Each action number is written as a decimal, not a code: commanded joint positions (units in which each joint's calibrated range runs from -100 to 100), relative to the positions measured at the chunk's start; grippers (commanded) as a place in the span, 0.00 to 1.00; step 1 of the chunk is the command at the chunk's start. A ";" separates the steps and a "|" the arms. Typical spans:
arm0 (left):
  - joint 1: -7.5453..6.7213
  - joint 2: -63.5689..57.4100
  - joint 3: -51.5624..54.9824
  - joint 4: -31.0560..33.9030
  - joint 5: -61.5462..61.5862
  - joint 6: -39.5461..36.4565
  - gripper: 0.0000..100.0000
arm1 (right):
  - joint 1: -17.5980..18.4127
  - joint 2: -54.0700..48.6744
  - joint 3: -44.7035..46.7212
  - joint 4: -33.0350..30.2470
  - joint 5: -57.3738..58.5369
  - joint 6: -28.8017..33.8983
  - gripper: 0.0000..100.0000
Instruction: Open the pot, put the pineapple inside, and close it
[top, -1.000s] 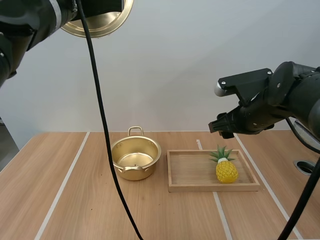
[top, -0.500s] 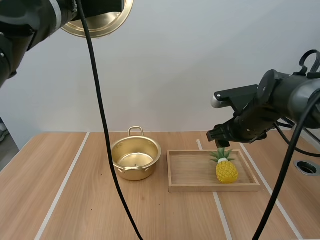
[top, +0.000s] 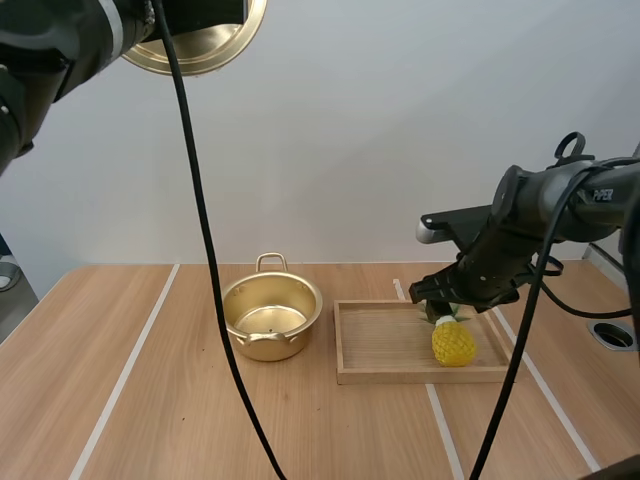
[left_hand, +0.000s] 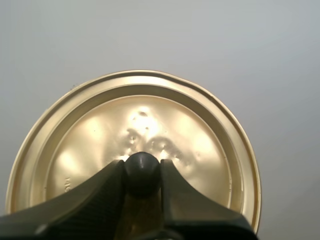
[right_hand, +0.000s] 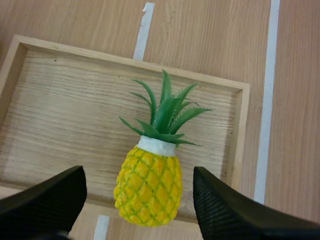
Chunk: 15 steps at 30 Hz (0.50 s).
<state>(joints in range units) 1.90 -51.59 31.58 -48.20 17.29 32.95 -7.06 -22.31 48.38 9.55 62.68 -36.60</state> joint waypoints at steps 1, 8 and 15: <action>-0.06 -0.40 -0.42 -0.79 -1.28 -0.39 0.00 | -0.20 1.51 -0.44 -0.46 -1.62 -0.30 1.00; -0.06 -0.40 -0.42 -0.79 -1.28 -0.39 0.00 | -0.20 5.81 -0.44 -0.46 -3.64 -0.30 1.00; -0.06 -0.40 -0.42 -0.79 -1.28 -0.39 0.00 | -0.20 8.90 -0.44 -0.46 -3.70 -0.30 1.00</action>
<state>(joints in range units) 1.90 -51.59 31.58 -48.20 17.29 32.95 -7.06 -13.87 48.27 9.55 59.42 -36.60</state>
